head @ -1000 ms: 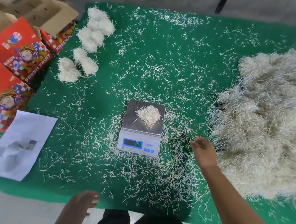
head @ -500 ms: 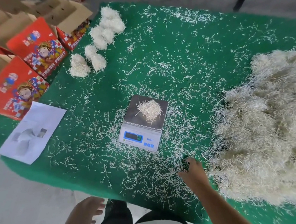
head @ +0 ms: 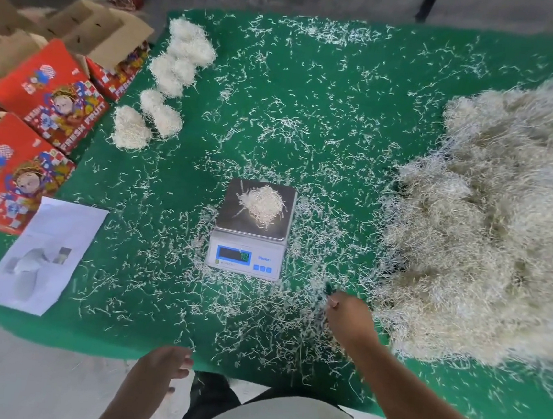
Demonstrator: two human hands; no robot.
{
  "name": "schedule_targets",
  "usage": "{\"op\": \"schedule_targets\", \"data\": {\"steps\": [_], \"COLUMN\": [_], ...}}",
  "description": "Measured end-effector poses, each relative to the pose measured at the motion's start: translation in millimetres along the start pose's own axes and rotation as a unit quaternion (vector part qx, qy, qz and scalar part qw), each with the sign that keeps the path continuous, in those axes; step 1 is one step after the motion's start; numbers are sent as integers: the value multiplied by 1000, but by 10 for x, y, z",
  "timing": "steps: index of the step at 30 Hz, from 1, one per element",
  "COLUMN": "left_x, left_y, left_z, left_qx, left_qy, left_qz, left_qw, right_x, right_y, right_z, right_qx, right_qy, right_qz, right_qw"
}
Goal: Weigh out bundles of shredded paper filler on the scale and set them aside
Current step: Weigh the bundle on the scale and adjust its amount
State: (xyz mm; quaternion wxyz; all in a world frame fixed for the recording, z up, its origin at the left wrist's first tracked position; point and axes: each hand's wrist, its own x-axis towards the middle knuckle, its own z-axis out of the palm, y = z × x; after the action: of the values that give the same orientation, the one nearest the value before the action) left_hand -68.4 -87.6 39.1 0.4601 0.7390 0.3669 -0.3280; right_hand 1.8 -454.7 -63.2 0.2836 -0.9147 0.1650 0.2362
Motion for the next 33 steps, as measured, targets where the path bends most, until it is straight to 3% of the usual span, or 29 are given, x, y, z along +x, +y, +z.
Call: {"op": "schedule_targets", "data": {"steps": [3, 5, 8, 11, 13, 16, 19, 21, 23, 27, 33], "left_x": [128, 213, 301, 287, 193, -78, -234, -292, -402, -641, -730], "left_y": [-78, -138, -114, -44, 8, 123, 305, 438, 542, 746, 1143], "left_z": [19, 39, 145, 267, 316, 382, 551, 689, 797, 1000, 1405], "left_qx": [18, 26, 14, 22, 43, 109, 114, 97, 118, 151, 61], "left_qy": [-2, -10, -10, -6, -4, -47, -58, -54, -66, -93, -166], "left_qz": [-6, -22, -84, -96, -67, 41, 86, 77, 88, 114, 124], "left_qw": [1000, 999, 996, 995, 997, 992, 988, 991, 987, 978, 976], "right_x": [2, 8, 24, 6, -38, -139, -158, -145, -143, -298, -717], "right_y": [170, 327, 568, 625, 576, 483, 520, 595, 616, 509, 221], "right_z": [-332, -534, -682, -705, -654, -583, -631, -756, -877, -951, -897], "right_qx": [37, 28, -3, 29, 46, 87, 100, 35, -14, 74, 209], "right_qy": [145, 185, 142, 124, 138, 153, 125, 93, 100, 141, 73], "right_qz": [10, 40, 107, 88, 49, 35, 93, 136, 109, 0, -152], "right_qw": [989, 982, 984, 988, 988, 984, 983, 986, 989, 987, 963]}}
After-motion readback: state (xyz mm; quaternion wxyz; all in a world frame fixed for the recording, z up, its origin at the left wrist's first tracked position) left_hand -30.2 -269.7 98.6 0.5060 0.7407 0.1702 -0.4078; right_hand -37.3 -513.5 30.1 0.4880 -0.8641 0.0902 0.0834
